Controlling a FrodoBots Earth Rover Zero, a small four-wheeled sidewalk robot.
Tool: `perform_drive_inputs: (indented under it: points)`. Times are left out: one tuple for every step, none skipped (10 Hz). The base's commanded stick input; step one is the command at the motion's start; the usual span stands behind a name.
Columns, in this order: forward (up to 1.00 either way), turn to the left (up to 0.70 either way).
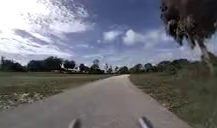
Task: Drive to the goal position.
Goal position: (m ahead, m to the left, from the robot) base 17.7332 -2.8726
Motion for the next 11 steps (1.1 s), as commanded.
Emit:
perform_drive_inputs:
  points:
    - [0.69, 0.03]
    - [0.69, 0.03]
    - [0.69, 0.03]
    - [0.69, 0.03]
    - [0.69, 0.03]
    - [0.69, 0.03]
    - [0.69, 0.03]
    - [0.69, 0.03]
    - [0.69, 0.03]
    - [0.69, 0.03]
    - [0.69, 0.03]
